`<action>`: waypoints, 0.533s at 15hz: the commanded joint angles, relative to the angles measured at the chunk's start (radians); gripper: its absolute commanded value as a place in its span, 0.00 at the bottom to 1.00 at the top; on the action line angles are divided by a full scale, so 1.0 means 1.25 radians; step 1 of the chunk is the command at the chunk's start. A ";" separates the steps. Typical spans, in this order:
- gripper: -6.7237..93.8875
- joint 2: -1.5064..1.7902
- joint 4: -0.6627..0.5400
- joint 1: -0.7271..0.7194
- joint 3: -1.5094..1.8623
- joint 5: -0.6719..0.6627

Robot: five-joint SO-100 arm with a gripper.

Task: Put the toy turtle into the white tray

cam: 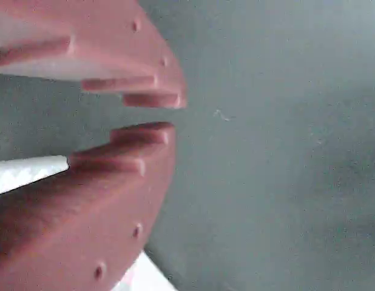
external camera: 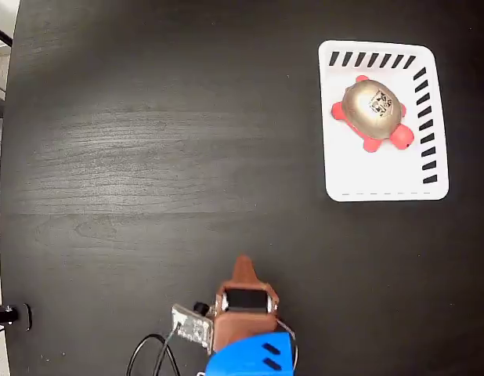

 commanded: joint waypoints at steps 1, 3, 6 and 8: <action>0.06 0.066 0.070 -0.020 0.000 0.002; 0.06 0.066 0.070 -0.017 0.000 0.005; 0.06 0.066 0.070 -0.016 0.000 -0.002; 0.06 0.066 0.070 -0.016 0.000 -0.002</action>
